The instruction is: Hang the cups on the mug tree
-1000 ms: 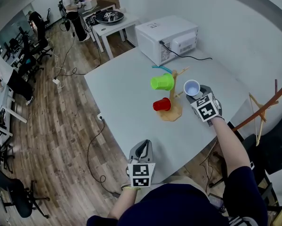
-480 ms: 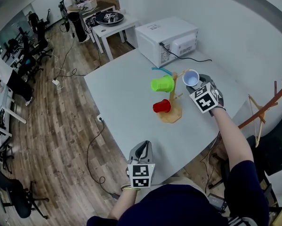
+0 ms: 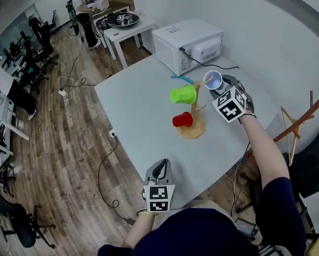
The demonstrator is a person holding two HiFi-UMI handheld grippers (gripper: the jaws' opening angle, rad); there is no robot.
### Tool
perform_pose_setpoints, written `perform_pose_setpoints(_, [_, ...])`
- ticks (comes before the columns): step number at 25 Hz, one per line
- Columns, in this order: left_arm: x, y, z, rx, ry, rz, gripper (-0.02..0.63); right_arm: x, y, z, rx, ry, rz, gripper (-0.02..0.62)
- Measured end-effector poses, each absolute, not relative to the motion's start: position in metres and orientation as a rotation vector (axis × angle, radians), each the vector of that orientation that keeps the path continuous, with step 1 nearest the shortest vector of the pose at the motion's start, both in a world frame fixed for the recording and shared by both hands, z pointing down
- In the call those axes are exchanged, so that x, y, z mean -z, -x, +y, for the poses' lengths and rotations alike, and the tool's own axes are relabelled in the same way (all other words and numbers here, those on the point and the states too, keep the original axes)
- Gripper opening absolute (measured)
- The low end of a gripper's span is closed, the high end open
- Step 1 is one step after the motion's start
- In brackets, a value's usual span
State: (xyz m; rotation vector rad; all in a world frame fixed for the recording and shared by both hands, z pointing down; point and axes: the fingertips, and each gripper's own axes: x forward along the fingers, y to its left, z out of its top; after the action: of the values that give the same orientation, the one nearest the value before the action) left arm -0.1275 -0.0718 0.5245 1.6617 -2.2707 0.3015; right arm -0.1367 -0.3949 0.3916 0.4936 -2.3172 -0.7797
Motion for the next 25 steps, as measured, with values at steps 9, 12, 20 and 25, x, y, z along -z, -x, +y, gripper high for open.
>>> perform_pose_setpoints(9, [-0.526, 0.128, -0.074, -0.306, -1.664, -2.266, 0.025, -0.386, 0.143, -0.392, 0.928, -0.453, -2.25, 0.258])
perform_pose_setpoints(12, [-0.526, 0.127, -0.074, -0.304, -1.665, -2.265, 0.025, -0.383, 0.144, -0.391, 0.987, -0.44, -2.223, 0.258])
perform_pose_setpoints(20, [-0.526, 0.129, -0.075, -0.304, -1.662, -2.264, 0.025, -0.377, 0.149, -0.385, 1.218, -0.392, -2.106, 0.258])
perform_pose_setpoints(25, [-0.528, 0.127, -0.076, -0.308, -1.67, -2.256, 0.025, -0.376, 0.153, -0.379, 1.342, -0.356, -2.034, 0.258])
